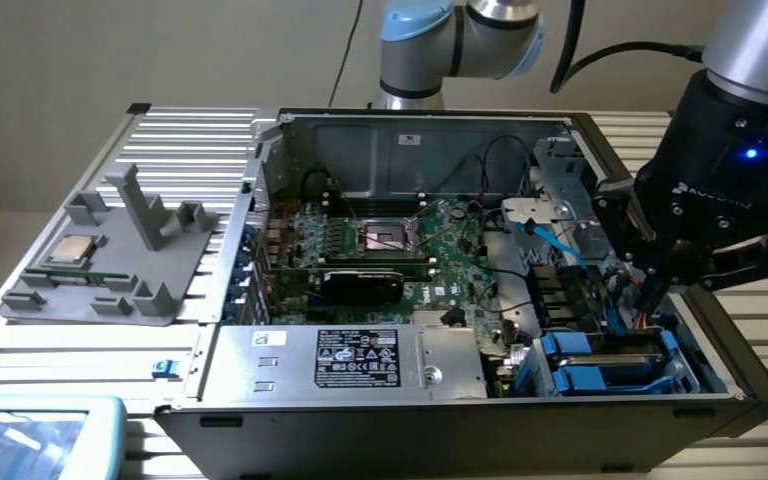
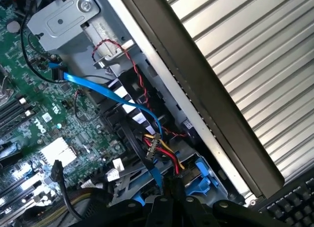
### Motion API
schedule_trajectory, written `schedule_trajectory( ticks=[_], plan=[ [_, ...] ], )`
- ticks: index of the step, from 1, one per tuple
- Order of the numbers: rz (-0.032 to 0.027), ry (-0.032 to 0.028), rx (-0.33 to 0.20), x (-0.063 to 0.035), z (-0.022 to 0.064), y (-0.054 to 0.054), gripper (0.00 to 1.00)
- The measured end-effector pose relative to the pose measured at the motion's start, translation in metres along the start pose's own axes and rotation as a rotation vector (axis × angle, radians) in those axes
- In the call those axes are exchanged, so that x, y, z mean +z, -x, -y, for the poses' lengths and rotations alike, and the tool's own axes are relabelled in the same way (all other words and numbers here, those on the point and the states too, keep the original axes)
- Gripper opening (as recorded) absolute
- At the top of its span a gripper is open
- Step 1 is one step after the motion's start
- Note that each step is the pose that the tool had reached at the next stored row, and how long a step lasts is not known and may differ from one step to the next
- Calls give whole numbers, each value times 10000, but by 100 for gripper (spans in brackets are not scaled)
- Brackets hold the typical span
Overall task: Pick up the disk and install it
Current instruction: 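Insert the second disk wire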
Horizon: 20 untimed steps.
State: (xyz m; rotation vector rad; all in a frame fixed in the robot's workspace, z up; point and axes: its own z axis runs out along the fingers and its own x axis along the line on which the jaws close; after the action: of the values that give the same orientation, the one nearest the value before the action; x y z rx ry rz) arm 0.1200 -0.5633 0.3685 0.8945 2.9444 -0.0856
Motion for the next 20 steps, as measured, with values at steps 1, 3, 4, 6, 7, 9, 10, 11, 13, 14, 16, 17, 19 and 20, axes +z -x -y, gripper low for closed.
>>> schedule_trajectory(
  ticks=[1, 3, 4, 6, 7, 9, 10, 11, 13, 14, 16, 17, 19, 20],
  plan=[
    [-4, 7, -182, 1, 0, 0, 11],
    [-10, 21, -536, 2, 0, 0, 11],
    [-16, 29, -726, 2, 0, 0, 11],
    [-37, 34, -1082, 3, 1, -1, 11],
    [-53, 32, -1246, 3, 1, -1, 11],
    [-89, 27, -1566, 4, 0, 0, 11],
    [-108, 23, -1718, 4, 0, -1, 11],
    [-127, 20, -1882, 5, 0, -1, 11],
    [-139, 20, -2020, 5, 0, -1, 11],
    [-139, 20, -2021, 5, 0, -1, 11],
    [-133, 31, -2178, 5, -1, 0, 11],
    [-125, 41, -2357, 5, -1, 0, 11],
    [-108, 61, -2715, 5, 0, -1, 11],
    [-100, 71, -2899, 5, 0, -1, 11]
  ],
)
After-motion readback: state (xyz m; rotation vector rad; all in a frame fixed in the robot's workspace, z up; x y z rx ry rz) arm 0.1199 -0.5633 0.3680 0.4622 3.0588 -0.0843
